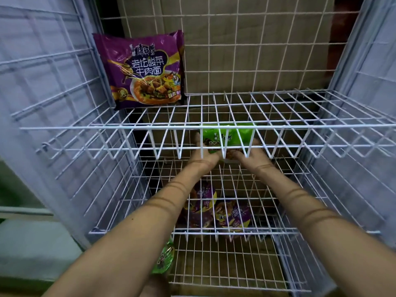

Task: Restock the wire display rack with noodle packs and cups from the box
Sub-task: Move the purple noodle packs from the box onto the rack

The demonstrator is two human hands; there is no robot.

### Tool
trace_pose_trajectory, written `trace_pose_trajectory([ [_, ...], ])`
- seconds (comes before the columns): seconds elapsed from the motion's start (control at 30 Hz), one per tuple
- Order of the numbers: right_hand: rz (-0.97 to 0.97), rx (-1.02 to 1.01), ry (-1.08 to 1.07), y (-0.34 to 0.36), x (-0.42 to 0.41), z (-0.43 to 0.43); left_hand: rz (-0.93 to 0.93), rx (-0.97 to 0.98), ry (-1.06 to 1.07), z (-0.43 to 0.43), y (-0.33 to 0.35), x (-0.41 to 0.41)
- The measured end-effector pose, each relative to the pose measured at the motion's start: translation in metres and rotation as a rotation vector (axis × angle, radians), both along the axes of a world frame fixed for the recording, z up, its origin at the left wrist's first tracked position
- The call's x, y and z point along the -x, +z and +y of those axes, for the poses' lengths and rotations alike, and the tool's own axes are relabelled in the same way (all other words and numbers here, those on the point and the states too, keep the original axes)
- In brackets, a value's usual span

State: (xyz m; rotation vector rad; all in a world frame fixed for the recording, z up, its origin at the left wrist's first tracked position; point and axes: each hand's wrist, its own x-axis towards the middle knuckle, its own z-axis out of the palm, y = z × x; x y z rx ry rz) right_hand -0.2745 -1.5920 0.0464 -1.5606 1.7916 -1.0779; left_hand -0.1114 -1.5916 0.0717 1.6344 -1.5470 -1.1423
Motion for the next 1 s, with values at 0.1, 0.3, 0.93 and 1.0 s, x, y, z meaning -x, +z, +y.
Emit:
trace_pose_trajectory([
  [0.1, 0.014, 0.03, -0.046, -0.004, 0.0, 0.0, 0.063, 0.035, -0.017, -0.003, -0.004, -0.002],
  [0.3, -0.022, -0.027, -0.119, -0.007, 0.002, 0.0, 0.036, 0.081, -0.034, 0.002, -0.007, -0.017],
  [0.93, -0.153, -0.025, 0.082, 0.007, -0.117, 0.013, 0.012, 0.268, 0.327, 0.017, -0.001, -0.133],
  [1.0, -0.16, -0.028, 0.117, -0.006, -0.124, -0.002, 0.015, 0.266, 0.349, 0.012, -0.006, -0.145],
])
